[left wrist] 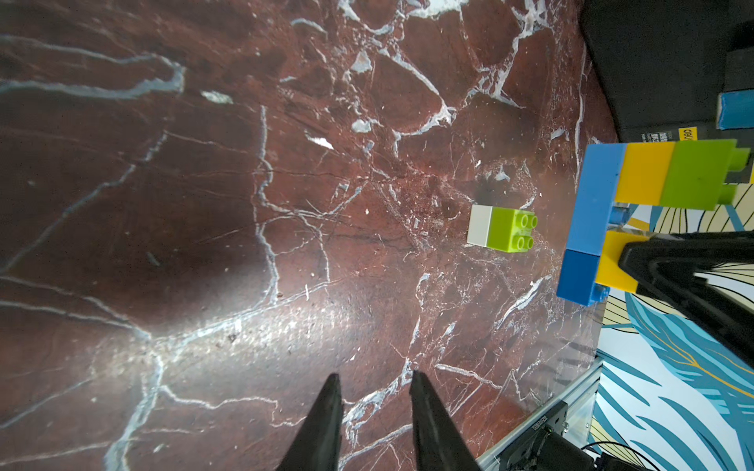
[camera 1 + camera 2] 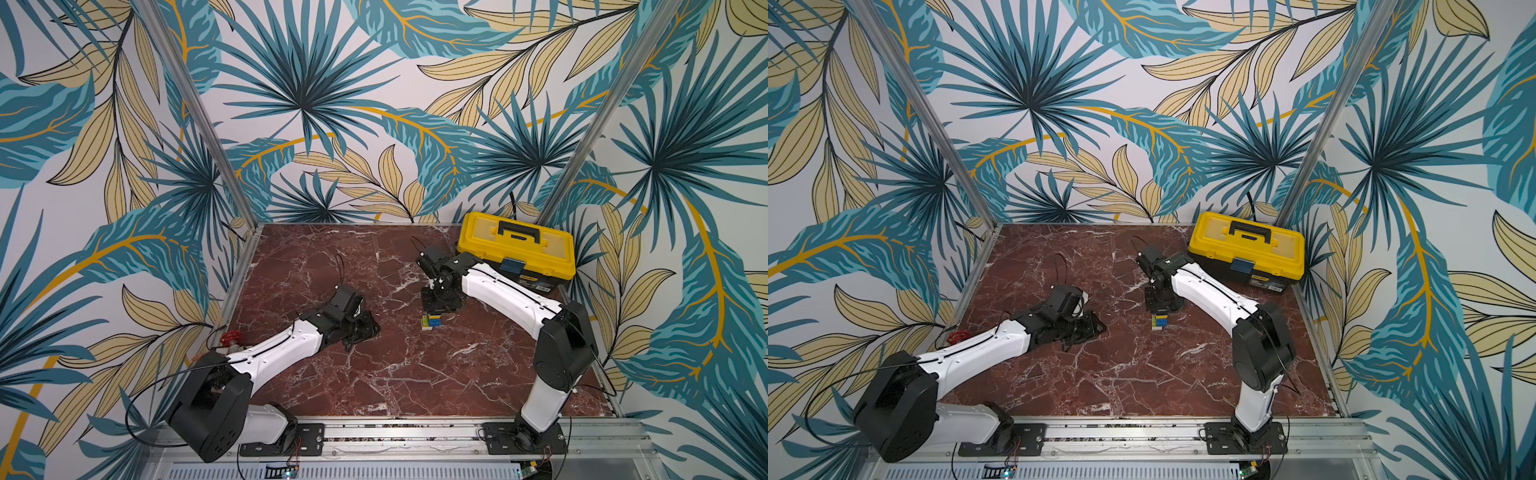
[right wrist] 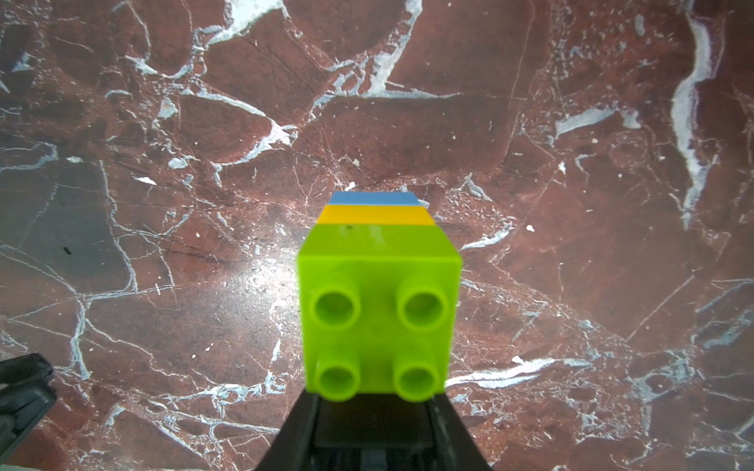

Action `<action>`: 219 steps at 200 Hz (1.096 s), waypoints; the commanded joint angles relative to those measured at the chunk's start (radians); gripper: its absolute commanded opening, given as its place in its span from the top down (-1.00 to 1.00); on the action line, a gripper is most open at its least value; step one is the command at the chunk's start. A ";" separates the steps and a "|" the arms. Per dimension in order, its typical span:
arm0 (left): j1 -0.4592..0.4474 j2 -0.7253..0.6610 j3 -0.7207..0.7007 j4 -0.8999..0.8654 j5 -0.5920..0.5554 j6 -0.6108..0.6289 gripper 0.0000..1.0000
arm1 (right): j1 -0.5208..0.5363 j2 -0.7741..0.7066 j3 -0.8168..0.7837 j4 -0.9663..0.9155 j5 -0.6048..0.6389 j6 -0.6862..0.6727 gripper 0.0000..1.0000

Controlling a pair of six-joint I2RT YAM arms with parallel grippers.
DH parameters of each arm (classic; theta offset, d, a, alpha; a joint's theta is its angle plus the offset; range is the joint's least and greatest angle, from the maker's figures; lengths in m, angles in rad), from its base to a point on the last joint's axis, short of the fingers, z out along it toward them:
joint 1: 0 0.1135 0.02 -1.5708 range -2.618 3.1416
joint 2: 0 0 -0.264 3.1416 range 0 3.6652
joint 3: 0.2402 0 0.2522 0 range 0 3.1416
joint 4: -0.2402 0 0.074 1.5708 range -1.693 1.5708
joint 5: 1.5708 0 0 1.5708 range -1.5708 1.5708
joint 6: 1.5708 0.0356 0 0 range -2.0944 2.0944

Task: Assemble the number 4 with lego
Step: Assemble the lego brick with the lego brick.

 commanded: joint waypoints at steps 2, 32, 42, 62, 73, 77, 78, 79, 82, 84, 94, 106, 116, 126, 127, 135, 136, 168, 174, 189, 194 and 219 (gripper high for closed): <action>-0.002 -0.001 0.001 0.017 0.005 -0.003 0.37 | -0.002 0.028 -0.025 0.017 -0.003 0.010 0.59; -0.003 -0.002 0.000 0.009 0.000 0.001 0.37 | -0.002 0.047 -0.022 0.021 0.016 0.008 0.59; -0.002 -0.001 -0.001 0.010 0.000 0.001 0.37 | -0.004 0.051 -0.023 0.025 0.013 0.009 0.59; -0.003 0.000 -0.004 0.009 -0.002 -0.001 0.37 | -0.003 0.058 -0.023 0.028 0.012 0.012 0.59; -0.003 0.000 -0.005 0.010 -0.003 -0.001 0.37 | -0.003 0.061 -0.024 0.031 0.014 0.014 0.59; -0.002 0.000 -0.006 0.010 -0.004 0.000 0.37 | -0.003 0.062 -0.025 0.032 0.014 0.015 0.59; -0.002 0.000 -0.006 0.010 -0.004 -0.001 0.37 | -0.003 0.062 -0.026 0.033 0.014 0.015 0.59; -0.003 0.000 -0.007 0.010 -0.004 -0.002 0.37 | -0.003 0.062 -0.026 0.033 0.014 0.015 0.59; -0.003 0.001 -0.006 0.010 -0.004 -0.001 0.37 | -0.002 0.062 -0.026 0.034 0.014 0.015 0.59; -0.003 0.001 -0.006 0.010 -0.005 -0.002 0.37 | -0.003 0.064 -0.028 0.034 0.014 0.016 0.59; -0.002 0.000 -0.006 0.010 -0.004 -0.002 0.37 | -0.003 0.066 -0.029 0.037 0.017 0.018 0.59; -0.003 0.003 -0.008 0.011 -0.003 -0.001 0.37 | -0.004 0.070 -0.028 0.040 0.019 0.023 0.59; -0.002 0.004 -0.011 0.011 -0.004 -0.001 0.37 | -0.003 0.073 -0.028 0.042 0.017 0.025 0.59; -0.002 0.005 -0.011 0.013 -0.003 -0.001 0.37 | -0.004 0.078 -0.028 0.045 0.017 0.028 0.59; -0.002 0.003 -0.011 0.013 -0.003 -0.002 0.37 | -0.003 0.079 -0.027 0.045 0.017 0.028 0.59; -0.002 0.005 -0.013 0.013 -0.004 -0.002 0.37 | -0.003 0.082 -0.025 0.044 0.020 0.029 0.59; -0.003 0.005 -0.013 0.013 -0.003 -0.002 0.37 | -0.003 0.082 -0.024 0.044 0.020 0.030 0.59; -0.002 0.004 -0.018 0.016 -0.005 0.000 0.37 | -0.003 0.090 -0.022 0.042 0.017 0.034 0.59; -0.002 0.005 -0.018 0.016 -0.006 0.000 0.37 | -0.002 0.092 -0.021 0.040 0.016 0.035 0.59; -0.003 0.005 -0.022 0.019 -0.006 -0.001 0.37 | -0.001 0.093 -0.024 0.042 0.015 0.039 0.59; -0.003 0.005 -0.023 0.019 -0.007 -0.003 0.37 | -0.002 0.095 -0.026 0.042 0.014 0.041 0.59; -0.003 0.008 -0.028 0.026 -0.006 -0.006 0.38 | -0.001 0.104 -0.032 0.042 0.012 0.050 0.59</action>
